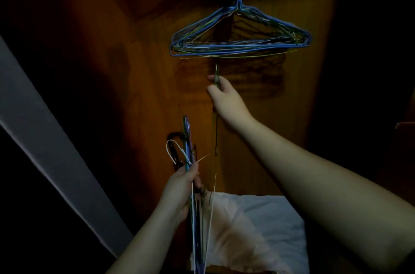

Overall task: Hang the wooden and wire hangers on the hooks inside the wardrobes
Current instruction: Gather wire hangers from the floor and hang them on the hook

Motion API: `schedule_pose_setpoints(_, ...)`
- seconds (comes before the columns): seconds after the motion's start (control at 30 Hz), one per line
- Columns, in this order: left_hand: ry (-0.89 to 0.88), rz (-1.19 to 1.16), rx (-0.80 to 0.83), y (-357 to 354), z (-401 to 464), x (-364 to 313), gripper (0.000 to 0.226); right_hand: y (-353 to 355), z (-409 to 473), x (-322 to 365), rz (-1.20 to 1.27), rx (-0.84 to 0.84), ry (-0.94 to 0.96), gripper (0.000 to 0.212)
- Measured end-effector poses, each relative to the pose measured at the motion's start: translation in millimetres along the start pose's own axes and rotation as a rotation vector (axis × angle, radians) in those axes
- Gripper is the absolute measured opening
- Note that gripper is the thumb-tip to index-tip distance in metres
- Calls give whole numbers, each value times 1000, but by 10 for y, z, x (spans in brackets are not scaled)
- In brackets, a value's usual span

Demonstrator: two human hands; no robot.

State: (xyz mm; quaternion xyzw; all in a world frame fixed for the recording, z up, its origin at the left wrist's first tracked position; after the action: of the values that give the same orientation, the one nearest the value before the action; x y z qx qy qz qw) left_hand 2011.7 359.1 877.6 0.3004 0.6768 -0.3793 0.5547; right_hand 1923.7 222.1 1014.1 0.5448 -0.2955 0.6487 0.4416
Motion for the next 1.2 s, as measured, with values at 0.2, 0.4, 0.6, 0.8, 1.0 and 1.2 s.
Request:
schedule_pose_setpoints(0.2,-30,33,25,55,-27,61,19,325,183,99,114,-77,-35,35)
schedule_pose_setpoints(0.4,-28,-25,-39,85,-95,138,18,640,198,56,492,-152,-90,31)
schedule_pose_setpoints(0.6,-41,-36,-174,71,-113,268,18,901,195,-17,720,-290,-27,27)
schedule_pose_setpoints(0.8,-31,-30,-225,92,-134,262,12,1122,231,-80,788,-398,12,24)
schedule_pose_setpoints(1.0,-42,-75,-237,104,-135,229,16,1323,283,-513,581,-479,-67,25)
schedule_pose_setpoints(1.2,-91,-177,-247,154,-180,202,8,1462,184,-1196,65,-531,-358,51)
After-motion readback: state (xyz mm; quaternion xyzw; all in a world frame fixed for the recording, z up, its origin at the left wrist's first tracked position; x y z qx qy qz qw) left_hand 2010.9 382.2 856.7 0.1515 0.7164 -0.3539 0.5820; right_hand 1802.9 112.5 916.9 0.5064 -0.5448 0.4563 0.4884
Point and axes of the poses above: each hand's wrist, its own z-axis towards the middle knuckle, its own y-axis out of the back of the hand, x = y × z, the point moved 2 cm from there along z, towards the middle knuckle, and after that the axes turned 8 degrees about -y, right-handed, at the moved point
